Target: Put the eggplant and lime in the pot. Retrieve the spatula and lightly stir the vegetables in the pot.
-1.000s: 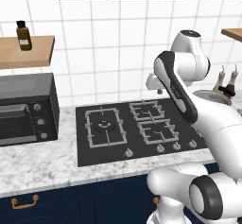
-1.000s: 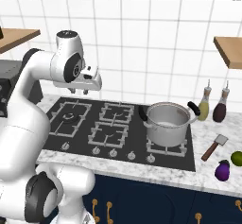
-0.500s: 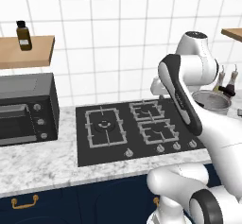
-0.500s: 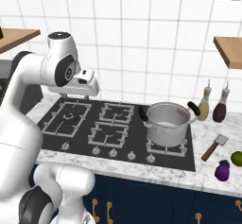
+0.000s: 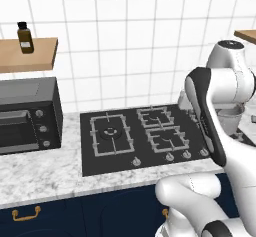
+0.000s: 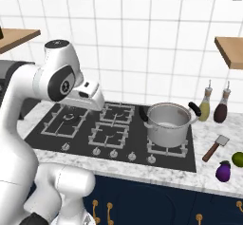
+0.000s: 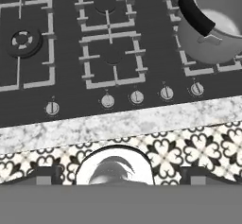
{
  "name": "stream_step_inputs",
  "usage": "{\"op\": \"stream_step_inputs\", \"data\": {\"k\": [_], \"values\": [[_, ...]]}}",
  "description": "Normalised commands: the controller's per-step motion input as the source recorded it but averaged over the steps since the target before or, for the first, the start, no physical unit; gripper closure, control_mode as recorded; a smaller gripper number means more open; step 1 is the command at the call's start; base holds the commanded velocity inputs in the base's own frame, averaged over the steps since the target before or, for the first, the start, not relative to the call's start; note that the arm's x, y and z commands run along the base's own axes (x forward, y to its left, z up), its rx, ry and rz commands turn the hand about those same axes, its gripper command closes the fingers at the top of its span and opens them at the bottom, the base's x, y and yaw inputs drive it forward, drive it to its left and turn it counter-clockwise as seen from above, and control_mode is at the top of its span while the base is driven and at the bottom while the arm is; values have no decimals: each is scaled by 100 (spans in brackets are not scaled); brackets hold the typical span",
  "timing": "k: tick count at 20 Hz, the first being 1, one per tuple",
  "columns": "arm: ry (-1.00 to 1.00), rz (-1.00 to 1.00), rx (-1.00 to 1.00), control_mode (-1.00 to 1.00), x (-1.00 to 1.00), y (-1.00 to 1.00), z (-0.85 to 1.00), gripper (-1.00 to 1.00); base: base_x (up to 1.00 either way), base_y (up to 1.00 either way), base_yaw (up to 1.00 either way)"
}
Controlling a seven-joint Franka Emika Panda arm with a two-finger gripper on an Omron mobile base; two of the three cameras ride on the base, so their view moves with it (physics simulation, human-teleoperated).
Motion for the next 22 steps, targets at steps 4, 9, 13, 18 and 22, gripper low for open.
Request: {"op": "stream_step_inputs", "data": {"k": [4, 9, 13, 18, 22], "values": [[0, -30, 0, -100, -27, -78, 0, -100, 0, 0, 0], [0, -29, 0, -100, -36, -98, -10, -100, 0, 0, 0], [-3, -24, 0, -100, -45, -97, -12, -100, 0, 0, 0], [-16, -11, 0, -100, -46, -93, -5, -100, 0, 0, 0], [-21, 1, 0, -100, -28, -76, -12, -100, 0, 0, 0]]}}
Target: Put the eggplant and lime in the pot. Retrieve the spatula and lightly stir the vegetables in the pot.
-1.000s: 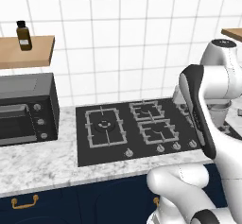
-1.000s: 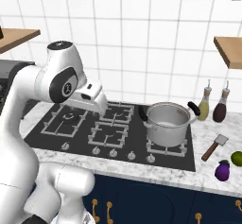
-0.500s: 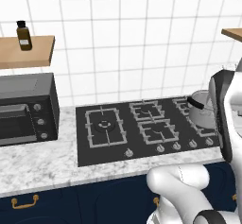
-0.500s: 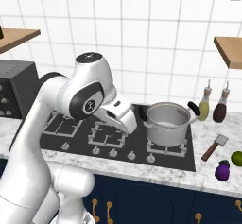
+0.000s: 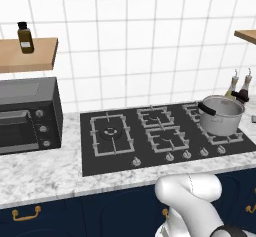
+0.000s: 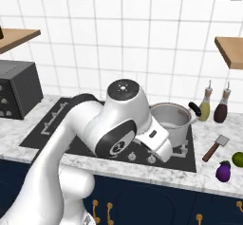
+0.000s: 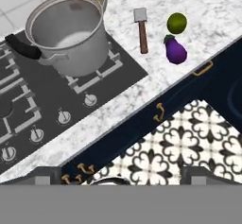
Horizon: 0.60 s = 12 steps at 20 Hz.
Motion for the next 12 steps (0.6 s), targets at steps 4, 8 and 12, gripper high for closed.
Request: {"op": "stream_step_inputs", "data": {"k": [4, 8, 12], "values": [[-11, 9, -2, -100, -13, -91, -3, -100, 0, 0, 0], [-1, 1, -14, -100, -11, -68, -18, -100, 0, 0, 0], [6, 0, -12, -100, -1, -60, -4, -100, 0, 0, 0]]}}
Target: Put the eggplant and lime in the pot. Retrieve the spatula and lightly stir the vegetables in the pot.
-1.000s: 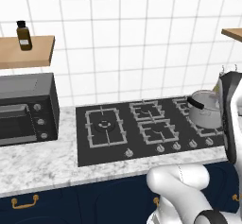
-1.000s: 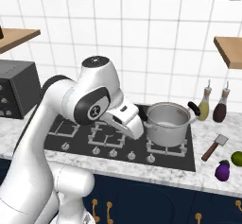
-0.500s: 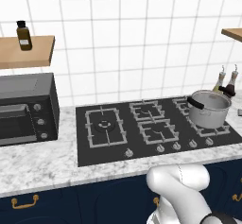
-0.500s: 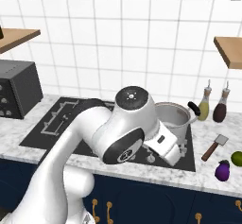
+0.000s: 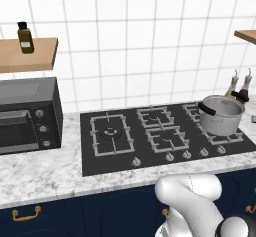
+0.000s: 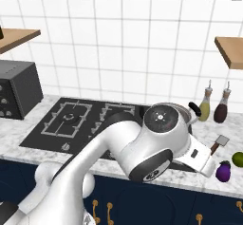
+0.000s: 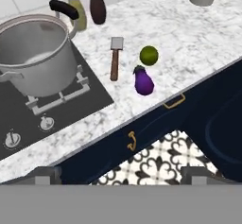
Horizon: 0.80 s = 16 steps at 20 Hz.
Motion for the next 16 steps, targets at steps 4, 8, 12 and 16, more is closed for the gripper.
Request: {"op": "stream_step_inputs", "data": {"k": [4, 8, 12, 16], "values": [[19, 0, -13, -100, 9, -49, -28, -100, 0, 0, 0], [14, 0, -4, -100, 20, -35, -42, -100, 0, 0, 0], [-2, 0, -1, -100, 11, -11, -43, -100, 0, 0, 0], [-3, 0, 0, -100, 23, -16, -38, -100, 0, 0, 0]]}}
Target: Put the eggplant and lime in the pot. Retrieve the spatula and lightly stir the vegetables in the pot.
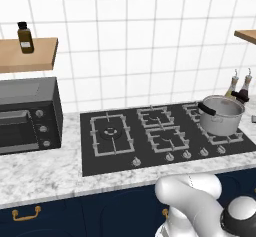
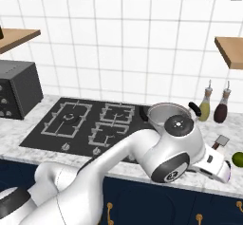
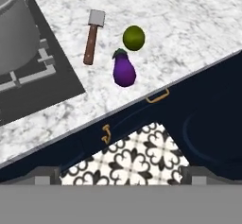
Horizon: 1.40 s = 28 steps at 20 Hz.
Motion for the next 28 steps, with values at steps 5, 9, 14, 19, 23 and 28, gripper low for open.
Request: {"op": "stream_step_inputs", "data": {"k": [5, 9, 14, 19, 23, 28], "values": [[-2, 2, 0, -100, 29, -28, -30, -100, 0, 0, 0], [0, 6, 0, -100, 39, -48, -18, -100, 0, 0, 0], [0, 7, 1, -100, 31, -55, -9, -100, 0, 0, 0], [0, 7, 0, -100, 27, -23, -11, -100, 0, 0, 0], [0, 12, 0, -100, 24, 0, -25, -100, 0, 0, 0], [0, 7, 0, -100, 22, 0, -35, -100, 0, 0, 0]]}}
